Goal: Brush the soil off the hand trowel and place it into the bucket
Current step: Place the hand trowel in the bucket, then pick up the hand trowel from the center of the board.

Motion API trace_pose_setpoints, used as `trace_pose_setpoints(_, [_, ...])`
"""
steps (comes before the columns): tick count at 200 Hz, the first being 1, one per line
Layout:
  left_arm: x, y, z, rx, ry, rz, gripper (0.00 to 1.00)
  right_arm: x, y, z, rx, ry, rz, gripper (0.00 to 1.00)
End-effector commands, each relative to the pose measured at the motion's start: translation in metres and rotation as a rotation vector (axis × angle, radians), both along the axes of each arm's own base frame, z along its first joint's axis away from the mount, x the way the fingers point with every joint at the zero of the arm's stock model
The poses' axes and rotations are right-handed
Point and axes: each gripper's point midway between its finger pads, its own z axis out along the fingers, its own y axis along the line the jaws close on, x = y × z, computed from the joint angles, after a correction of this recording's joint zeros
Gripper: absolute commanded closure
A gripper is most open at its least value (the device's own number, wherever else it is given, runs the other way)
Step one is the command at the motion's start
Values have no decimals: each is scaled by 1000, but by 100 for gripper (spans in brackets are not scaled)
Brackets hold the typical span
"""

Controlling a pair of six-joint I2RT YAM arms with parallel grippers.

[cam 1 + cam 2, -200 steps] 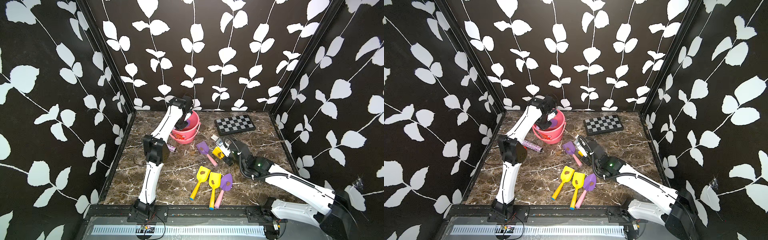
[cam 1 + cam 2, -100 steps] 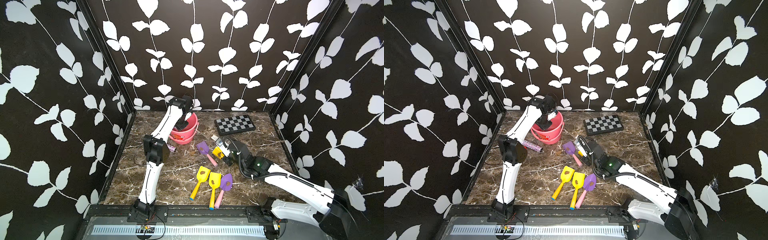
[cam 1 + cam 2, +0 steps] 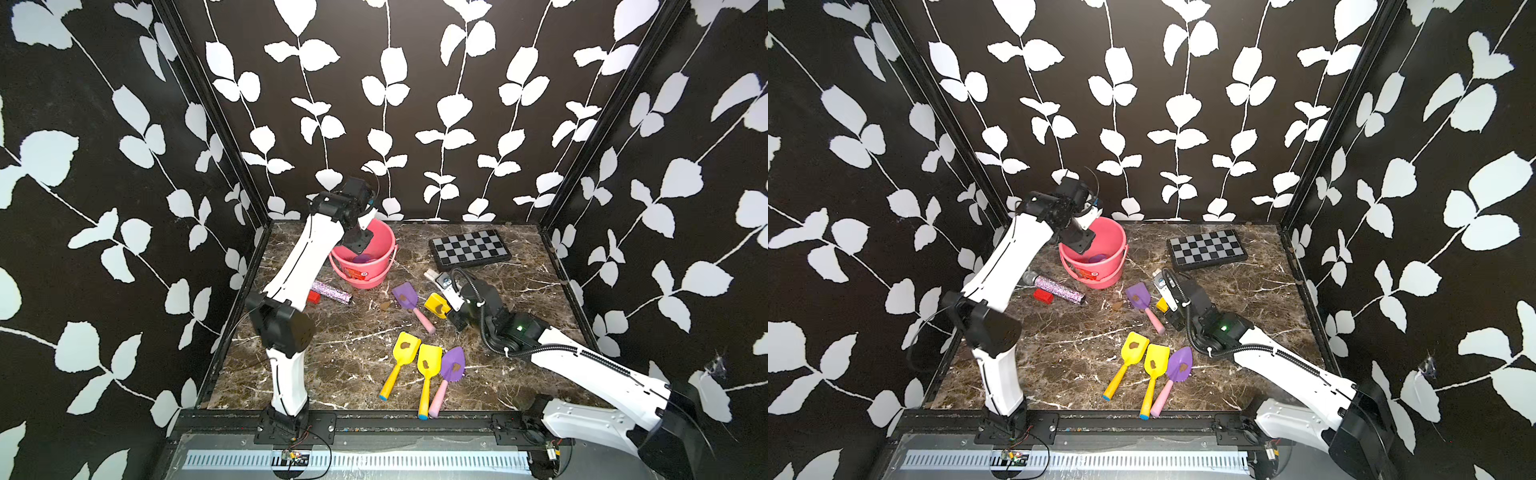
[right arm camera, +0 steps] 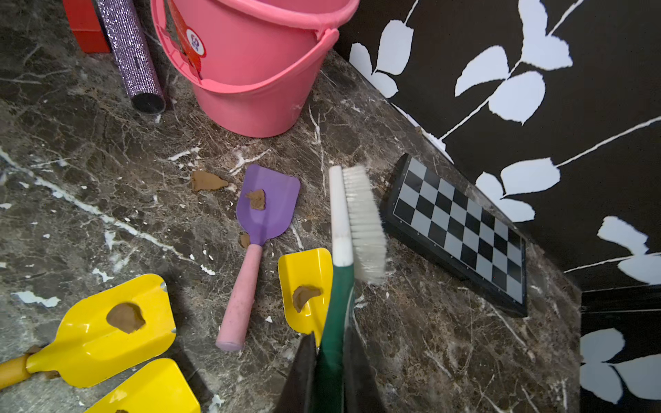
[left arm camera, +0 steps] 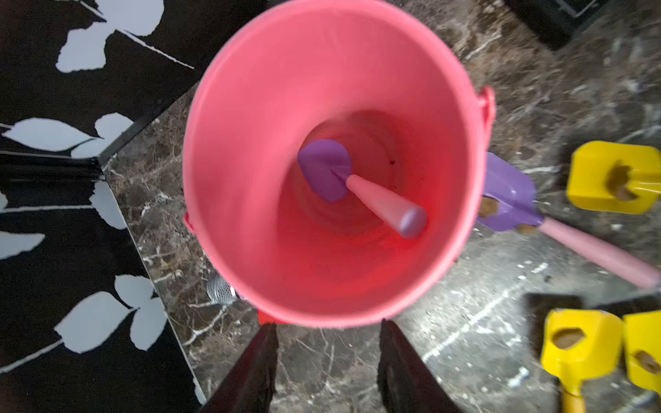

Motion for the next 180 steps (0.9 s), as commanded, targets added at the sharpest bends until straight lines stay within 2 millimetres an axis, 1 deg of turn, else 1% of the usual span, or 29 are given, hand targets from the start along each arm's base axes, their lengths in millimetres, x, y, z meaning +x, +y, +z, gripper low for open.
trace_pose_setpoints(1, [-24, -26, 32, -255, -105, 1, 49, -1, -5, 3, 142, 38, -36, 100])
trace_pose_setpoints(9, [-39, -31, 35, -312, -118, -18, 48, 0, -9, 2, 159, 50, -52, 100])
trace_pose_setpoints(20, [-58, -38, 32, -380, -118, -33, 48, 1, -14, -1, 176, 67, -70, 100])
trace_pose_setpoints(28, [-73, -44, 25, -412, -106, -52, 47, 2, -14, -4, 192, 82, -70, 100])
trace_pose_setpoints(36, [-88, -49, 15, -430, -83, -67, 47, 2, -14, -8, 204, 105, -70, 100])
trace_pose_setpoints(52, [-116, -58, -15, -464, -4, -59, 47, 2, -11, -13, 238, 153, -66, 100])
trace_pose_setpoints(68, [-147, -65, -53, -459, 73, -63, 47, 3, -15, -15, 268, 178, -79, 100])
trace_pose_setpoints(70, [-149, -64, -60, -451, 82, -61, 47, 3, -15, -15, 272, 177, -82, 100])
trace_pose_setpoints(72, [-156, -68, -64, -443, 93, -81, 47, 4, -16, -15, 275, 176, -85, 100])
trace_pose_setpoints(75, [-163, -70, -72, -427, 105, -92, 47, 4, -17, -15, 278, 176, -88, 100])
trace_pose_setpoints(89, [-185, -68, -108, -334, 146, -109, 46, 8, -21, -14, 288, 173, -100, 100])
trace_pose_setpoints(98, [-198, -66, -127, -268, 166, -124, 45, 9, -21, -14, 286, 176, -101, 100])
trace_pose_setpoints(112, [-216, -70, -148, -197, 187, -155, 42, 10, -19, -15, 286, 186, -98, 100])
trace_pose_setpoints(141, [-250, -90, -179, -184, 221, -228, 36, 9, -22, -18, 296, 191, -117, 100])
trace_pose_setpoints(157, [-262, -91, -195, -168, 260, -233, 35, 7, -26, -18, 297, 180, -130, 100])
trace_pose_setpoints(180, [-276, -89, -217, -98, 294, -255, 33, 5, -30, -17, 301, 171, -140, 100])
